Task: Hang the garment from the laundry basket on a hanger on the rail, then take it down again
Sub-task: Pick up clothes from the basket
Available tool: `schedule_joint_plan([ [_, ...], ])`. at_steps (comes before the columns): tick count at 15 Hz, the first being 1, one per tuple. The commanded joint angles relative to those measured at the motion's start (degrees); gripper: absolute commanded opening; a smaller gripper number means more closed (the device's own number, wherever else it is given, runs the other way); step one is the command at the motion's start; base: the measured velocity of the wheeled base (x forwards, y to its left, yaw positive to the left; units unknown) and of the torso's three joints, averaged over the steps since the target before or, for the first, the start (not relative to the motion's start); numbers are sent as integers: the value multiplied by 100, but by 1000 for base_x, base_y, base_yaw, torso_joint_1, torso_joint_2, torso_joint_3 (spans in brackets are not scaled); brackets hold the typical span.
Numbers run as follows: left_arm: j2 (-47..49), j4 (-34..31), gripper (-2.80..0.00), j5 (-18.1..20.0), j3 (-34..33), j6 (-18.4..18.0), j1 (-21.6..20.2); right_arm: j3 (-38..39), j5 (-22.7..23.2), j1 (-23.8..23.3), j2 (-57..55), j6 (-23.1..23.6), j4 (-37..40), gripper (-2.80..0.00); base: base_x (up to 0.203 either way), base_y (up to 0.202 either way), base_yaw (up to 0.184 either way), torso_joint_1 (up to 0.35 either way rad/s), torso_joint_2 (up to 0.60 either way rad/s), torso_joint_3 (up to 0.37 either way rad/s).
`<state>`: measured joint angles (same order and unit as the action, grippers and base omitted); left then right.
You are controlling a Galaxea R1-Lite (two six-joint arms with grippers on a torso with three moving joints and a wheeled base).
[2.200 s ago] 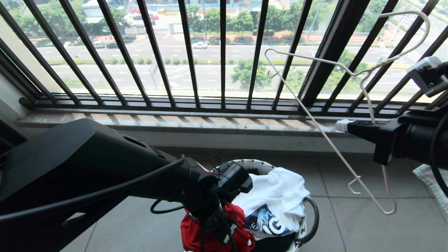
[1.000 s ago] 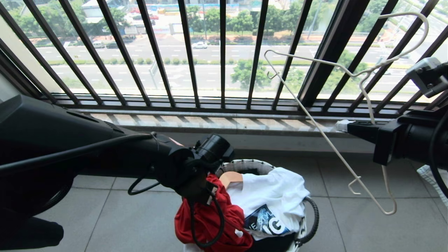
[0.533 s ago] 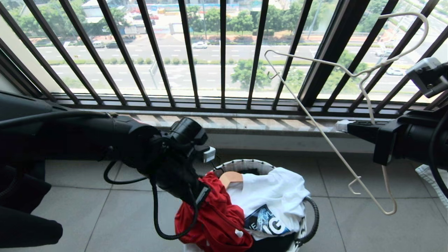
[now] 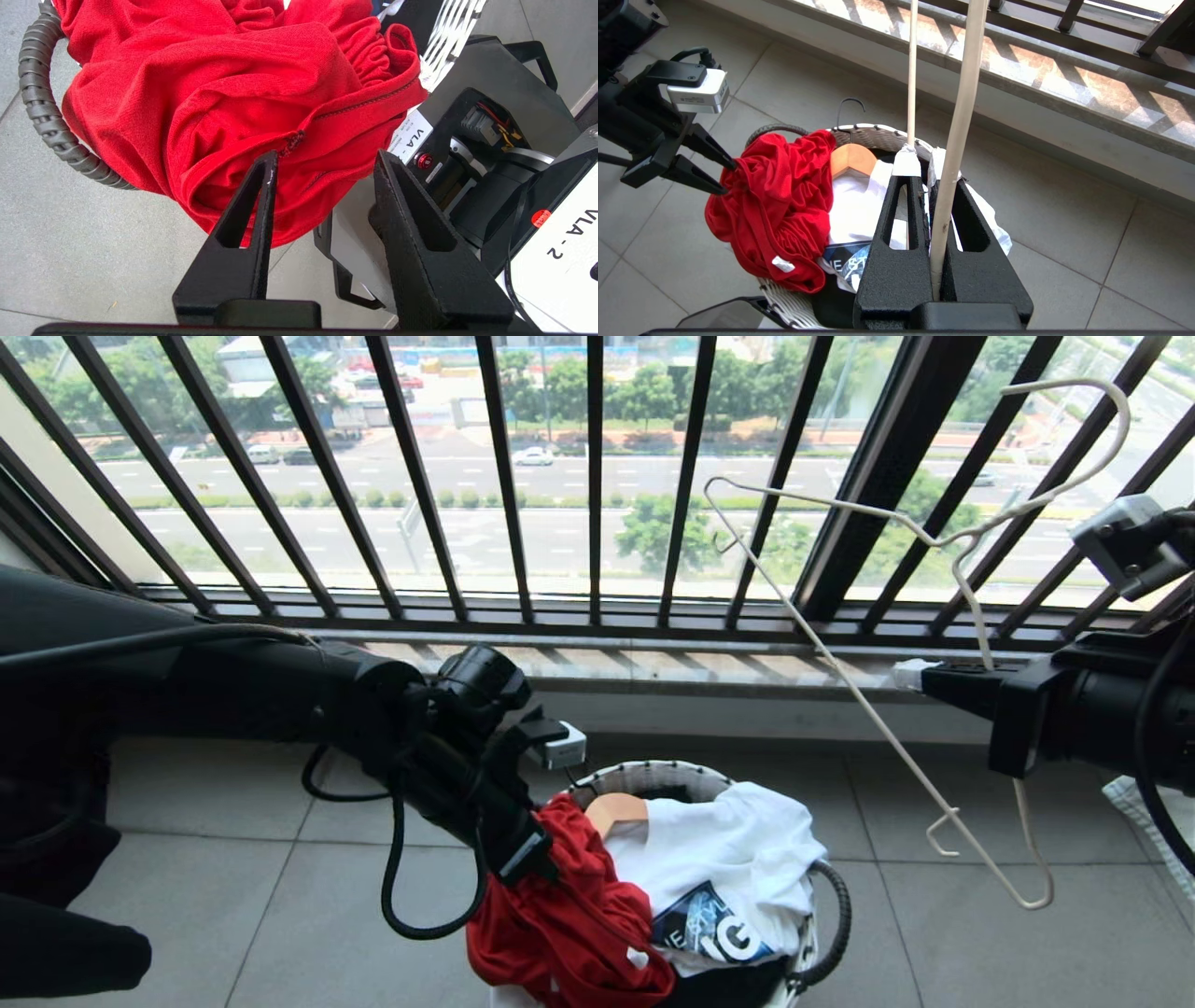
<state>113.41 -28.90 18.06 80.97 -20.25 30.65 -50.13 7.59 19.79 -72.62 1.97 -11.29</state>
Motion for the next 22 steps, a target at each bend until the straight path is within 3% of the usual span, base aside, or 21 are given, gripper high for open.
schedule_joint_plan([
  [1, 305, 165, 0, 78, 55, -31, -6, 3, 5, -1, -118, 13, -14, -280, 0, 0, 0, 0, 0, 0],
  [4, 379, 220, 0, 112, 60, -32, 3, 3, 5, -1, -121, 13, -23, -280, 0, 0, 0, 0, 0, 0],
  [7, 474, 331, 0, 587, 59, -15, -5, 3, 5, -1, -112, 13, -23, -280, 0, 0, 0, 0, 0, 0],
  [13, 702, 497, 0, 621, 75, -5, 3, 3, -4, -1, -112, 13, -23, -280, 0, 0, 0, 0, 0, 0],
  [15, 701, 718, 0, 804, -46, 12, 3, 3, -4, -1, -112, 13, -23, -280, 0, 0, 0, 0, 0, 0],
  [22, 217, 533, 0, 623, -166, -48, -53, -6, -4, -45, -112, 13, -23, -280, 0, 0, 0, 0, 0, 0],
])
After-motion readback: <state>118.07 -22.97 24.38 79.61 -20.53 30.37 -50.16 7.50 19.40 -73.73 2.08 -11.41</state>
